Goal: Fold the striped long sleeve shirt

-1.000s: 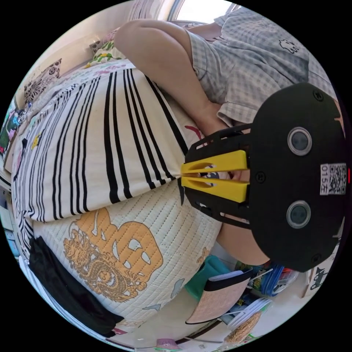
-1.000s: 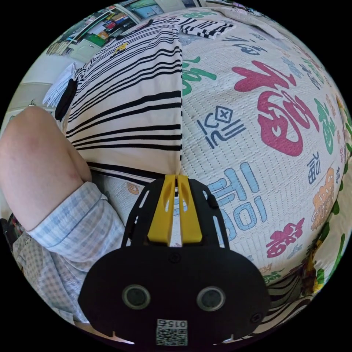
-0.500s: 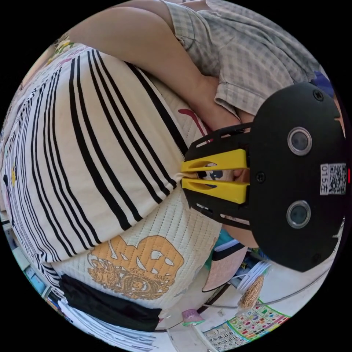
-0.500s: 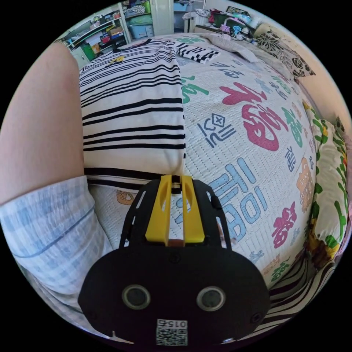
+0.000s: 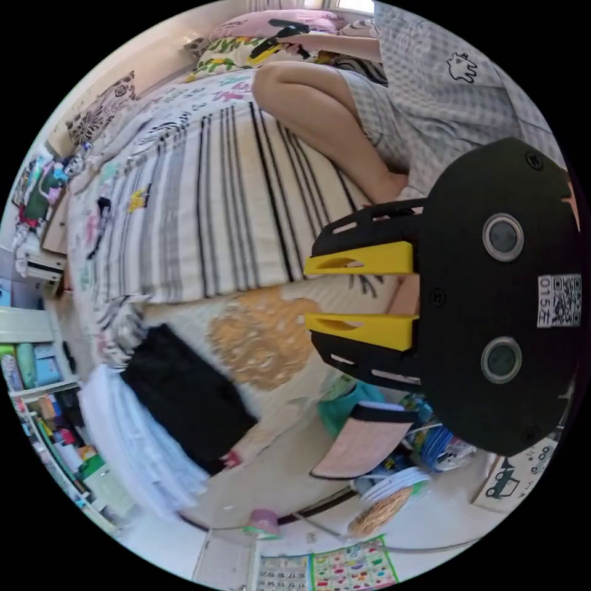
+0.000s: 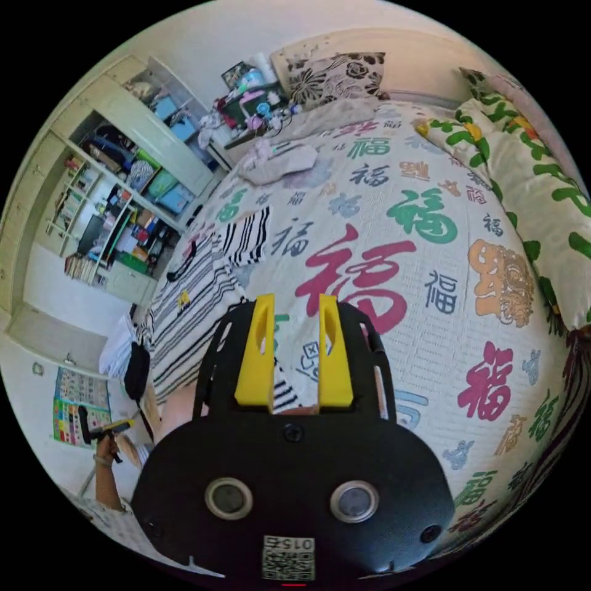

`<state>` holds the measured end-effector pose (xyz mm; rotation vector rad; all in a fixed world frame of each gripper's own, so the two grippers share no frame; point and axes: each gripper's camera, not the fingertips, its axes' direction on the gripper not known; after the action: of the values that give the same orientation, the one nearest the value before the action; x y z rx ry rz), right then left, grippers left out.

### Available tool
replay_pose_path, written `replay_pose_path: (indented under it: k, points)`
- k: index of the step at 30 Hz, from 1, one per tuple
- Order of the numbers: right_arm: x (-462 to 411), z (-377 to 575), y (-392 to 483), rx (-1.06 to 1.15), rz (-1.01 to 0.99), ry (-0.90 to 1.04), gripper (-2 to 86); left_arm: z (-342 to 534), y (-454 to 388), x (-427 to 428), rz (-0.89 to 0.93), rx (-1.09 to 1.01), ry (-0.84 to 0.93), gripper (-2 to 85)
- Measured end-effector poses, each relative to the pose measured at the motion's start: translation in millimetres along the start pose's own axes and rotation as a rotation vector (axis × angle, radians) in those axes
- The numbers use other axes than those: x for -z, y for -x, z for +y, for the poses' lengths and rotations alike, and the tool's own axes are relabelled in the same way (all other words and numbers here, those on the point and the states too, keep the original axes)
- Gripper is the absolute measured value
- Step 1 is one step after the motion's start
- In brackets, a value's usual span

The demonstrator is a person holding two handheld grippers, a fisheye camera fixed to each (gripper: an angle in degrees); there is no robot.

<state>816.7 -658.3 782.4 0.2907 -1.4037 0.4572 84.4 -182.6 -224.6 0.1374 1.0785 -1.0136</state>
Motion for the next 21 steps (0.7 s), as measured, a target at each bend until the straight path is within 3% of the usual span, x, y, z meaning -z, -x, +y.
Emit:
replay_pose_path:
  k: [3, 7, 10, 15, 18, 21]
  points:
    - [-30, -20, 24, -0.197, -0.150, -0.201, 11.6, -82, -39, 23, 0.049, -0.119, -0.128, 9.1]
    - [-106, -30, 42, -0.411, -0.208, -0.177, 9.3, -213, -136, 30, 0.141, -0.359, -0.231, 8.8]
    - [-145, -27, 38, -0.394, -0.119, -0.069, 8.9, -293, -225, 14, 0.162, -0.555, -0.246, 8.8]
    - [-166, -36, 12, -0.382, -0.137, -0.026, 9.6, -390, -361, -43, 0.162, -0.785, -0.186, 9.6]
    - [-189, -43, 16, -0.315, -0.192, 0.068, 10.1, -430, -426, -80, 0.149, -0.843, -0.177, 10.3]
    - [-198, -50, 38, -0.191, -0.105, 0.097, 9.9, -455, -468, -122, 0.133, -0.861, -0.142, 10.9]
